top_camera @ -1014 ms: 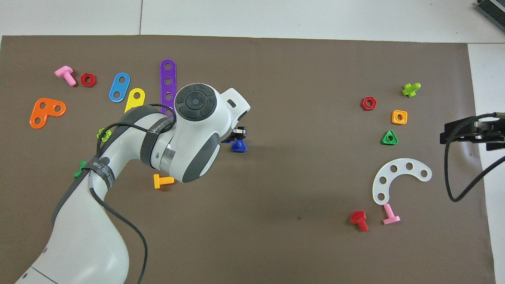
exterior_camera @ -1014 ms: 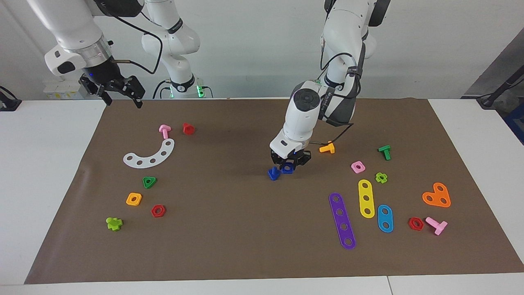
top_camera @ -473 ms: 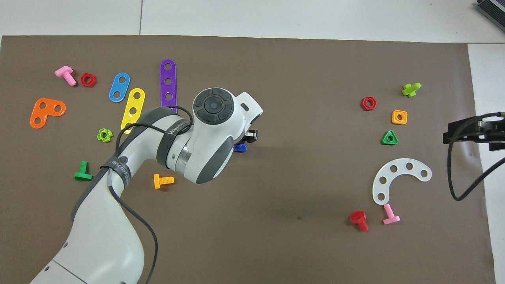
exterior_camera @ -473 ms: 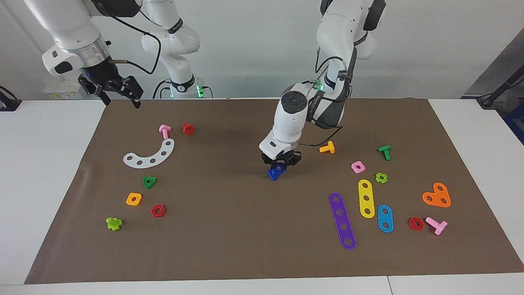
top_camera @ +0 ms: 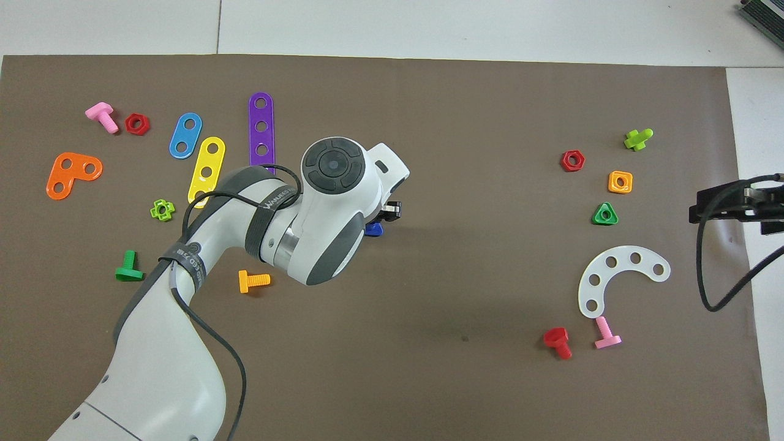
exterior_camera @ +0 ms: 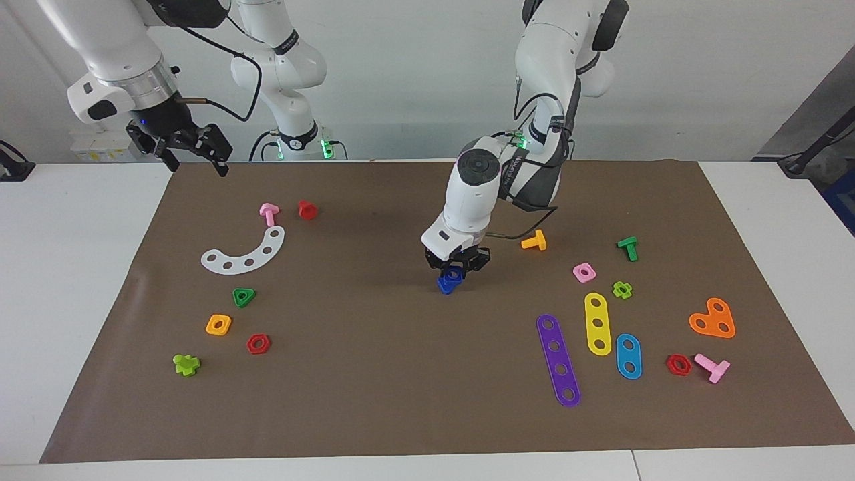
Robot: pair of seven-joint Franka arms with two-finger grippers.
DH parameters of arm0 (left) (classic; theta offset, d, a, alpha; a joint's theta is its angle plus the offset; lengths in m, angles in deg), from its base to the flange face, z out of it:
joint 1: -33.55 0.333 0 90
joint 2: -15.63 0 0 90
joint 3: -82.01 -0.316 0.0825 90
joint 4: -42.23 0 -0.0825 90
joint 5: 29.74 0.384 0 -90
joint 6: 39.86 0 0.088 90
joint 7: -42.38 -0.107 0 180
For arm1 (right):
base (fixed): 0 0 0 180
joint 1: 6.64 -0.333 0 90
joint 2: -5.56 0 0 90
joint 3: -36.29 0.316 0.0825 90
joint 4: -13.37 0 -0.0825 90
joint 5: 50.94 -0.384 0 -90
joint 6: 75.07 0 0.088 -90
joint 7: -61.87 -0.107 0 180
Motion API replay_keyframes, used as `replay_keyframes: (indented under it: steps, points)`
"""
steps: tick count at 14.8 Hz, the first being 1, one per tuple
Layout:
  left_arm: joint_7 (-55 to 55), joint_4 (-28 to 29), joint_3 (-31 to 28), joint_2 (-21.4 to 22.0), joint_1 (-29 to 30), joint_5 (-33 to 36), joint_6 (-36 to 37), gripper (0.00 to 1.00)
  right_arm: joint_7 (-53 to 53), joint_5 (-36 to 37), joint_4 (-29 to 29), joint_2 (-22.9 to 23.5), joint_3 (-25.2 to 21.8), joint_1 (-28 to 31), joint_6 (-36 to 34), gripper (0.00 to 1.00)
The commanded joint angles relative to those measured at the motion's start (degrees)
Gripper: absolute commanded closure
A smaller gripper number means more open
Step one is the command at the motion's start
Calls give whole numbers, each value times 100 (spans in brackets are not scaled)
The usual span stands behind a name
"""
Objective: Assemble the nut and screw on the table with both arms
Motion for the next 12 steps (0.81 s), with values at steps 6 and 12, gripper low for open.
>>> replay_keyframes:
  steps: [6,12]
  points:
    - [91,-98,-97,-140,-114,-58,-137,92,104,-51,-122,-119,18,-52,111,0]
    - [91,-63,-88,-140,-123,-58,-93,92,104,-51,-122,-119,18,-52,111,0]
